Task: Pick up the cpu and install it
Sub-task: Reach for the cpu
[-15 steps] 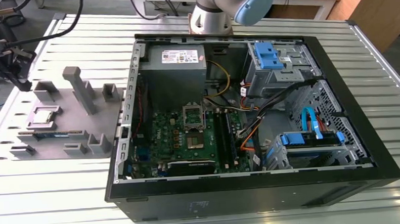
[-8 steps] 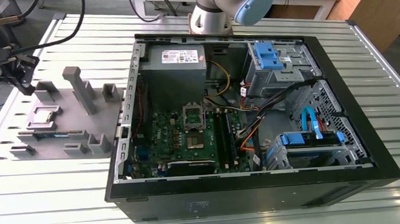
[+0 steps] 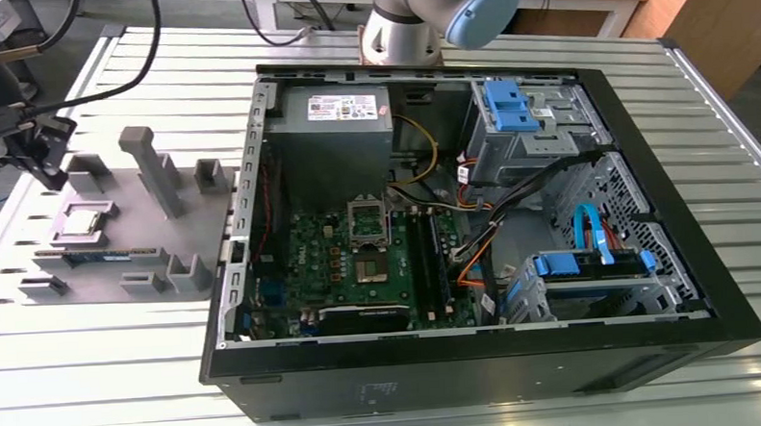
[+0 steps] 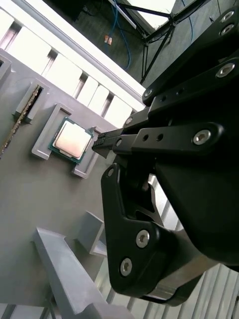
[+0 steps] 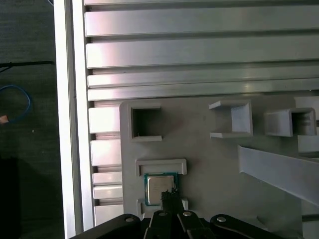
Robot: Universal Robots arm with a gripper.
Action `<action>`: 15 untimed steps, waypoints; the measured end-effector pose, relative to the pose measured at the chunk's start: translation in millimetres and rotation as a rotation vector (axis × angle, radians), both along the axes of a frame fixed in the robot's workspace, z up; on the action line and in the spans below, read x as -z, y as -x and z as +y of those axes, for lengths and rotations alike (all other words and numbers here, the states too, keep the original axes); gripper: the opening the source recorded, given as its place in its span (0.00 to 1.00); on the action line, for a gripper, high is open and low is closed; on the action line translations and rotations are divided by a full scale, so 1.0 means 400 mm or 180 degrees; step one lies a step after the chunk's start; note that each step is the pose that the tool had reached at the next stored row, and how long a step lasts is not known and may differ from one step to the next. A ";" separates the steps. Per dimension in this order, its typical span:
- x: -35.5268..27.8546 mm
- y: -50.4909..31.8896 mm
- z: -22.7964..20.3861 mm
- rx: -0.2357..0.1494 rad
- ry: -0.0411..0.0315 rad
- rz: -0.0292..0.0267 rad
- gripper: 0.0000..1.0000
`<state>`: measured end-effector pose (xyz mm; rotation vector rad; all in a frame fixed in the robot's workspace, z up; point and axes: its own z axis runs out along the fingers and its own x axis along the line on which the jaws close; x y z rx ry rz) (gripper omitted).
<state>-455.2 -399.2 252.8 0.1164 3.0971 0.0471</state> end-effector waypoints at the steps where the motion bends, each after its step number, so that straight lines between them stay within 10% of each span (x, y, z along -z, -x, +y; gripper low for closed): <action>1: 0.003 0.001 0.000 0.0000 0.0002 0.0000 0.11; 15: 0.012 0.001 0.000 0.0000 0.0009 0.0000 0.11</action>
